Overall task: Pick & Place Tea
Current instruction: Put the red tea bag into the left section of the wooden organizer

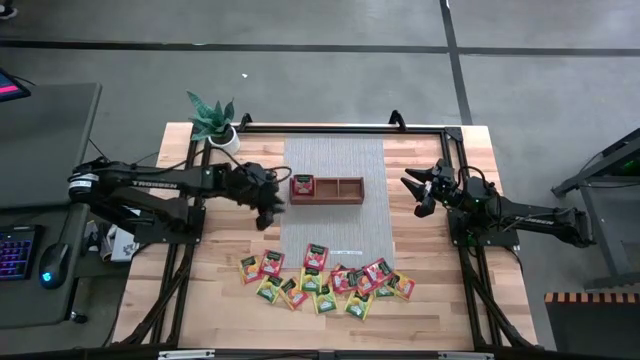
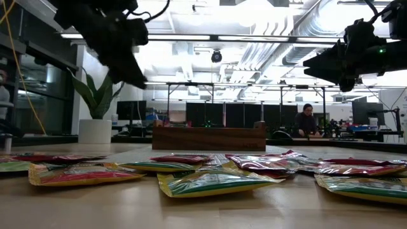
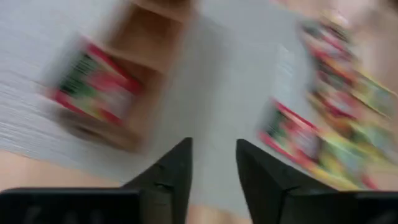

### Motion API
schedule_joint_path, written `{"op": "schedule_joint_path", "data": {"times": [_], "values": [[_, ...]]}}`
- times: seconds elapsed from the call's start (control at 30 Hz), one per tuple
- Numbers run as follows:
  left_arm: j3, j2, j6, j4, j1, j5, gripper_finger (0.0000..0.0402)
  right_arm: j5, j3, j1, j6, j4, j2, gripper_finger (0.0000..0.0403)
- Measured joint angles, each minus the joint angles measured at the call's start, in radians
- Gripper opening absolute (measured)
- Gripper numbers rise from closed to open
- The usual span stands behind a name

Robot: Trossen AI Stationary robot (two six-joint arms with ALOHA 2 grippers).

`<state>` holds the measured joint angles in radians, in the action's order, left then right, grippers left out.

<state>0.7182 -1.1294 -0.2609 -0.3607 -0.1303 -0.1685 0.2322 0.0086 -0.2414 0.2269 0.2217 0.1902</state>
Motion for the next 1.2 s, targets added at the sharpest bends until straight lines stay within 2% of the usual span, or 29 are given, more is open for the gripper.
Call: {"op": "schedule_joint_path", "data": {"times": [0.1, 0.17, 0.47, 0.7, 0.8, 0.93, 1.07, 1.2], "values": [[0.014, -0.02, -0.029, -0.068, 0.02, -0.167, 0.0172, 0.0, 0.0, 0.0, 0.0, 0.0, 0.0, 0.0165], [0.014, -0.026, -0.033, -0.098, 0.045, -0.203, 0.0192, 0.0, 0.0, 0.0, 0.0, -0.001, 0.0, 0.0165], [0.014, -0.027, -0.067, -0.223, 0.154, -0.157, 0.0265, 0.0, 0.0, 0.0, 0.0, 0.0, 0.0, 0.0165], [0.014, -0.088, -0.155, -0.241, 0.234, -0.14, 0.0289, 0.0, 0.0, 0.0, 0.0, 0.0, 0.0, 0.0165], [0.014, -0.121, -0.273, -0.234, 0.259, -0.105, 0.0289, 0.0, 0.0, 0.0, 0.0, 0.0, 0.0, 0.0165], [0.014, -0.163, -0.535, -0.207, 0.278, -0.066, 0.0289, 0.0, 0.0, 0.0, 0.0, 0.0, 0.0, 0.0165], [0.014, -0.188, -0.809, -0.204, 0.301, -0.065, 0.0289, 0.0, 0.0, 0.0, 0.0, -0.001, 0.0, 0.0165], [0.014, -0.231, -0.977, -0.17, 0.31, -0.066, 0.0289, 0.0, 0.0, 0.0, 0.0, -0.001, 0.0, 0.0165]]}}
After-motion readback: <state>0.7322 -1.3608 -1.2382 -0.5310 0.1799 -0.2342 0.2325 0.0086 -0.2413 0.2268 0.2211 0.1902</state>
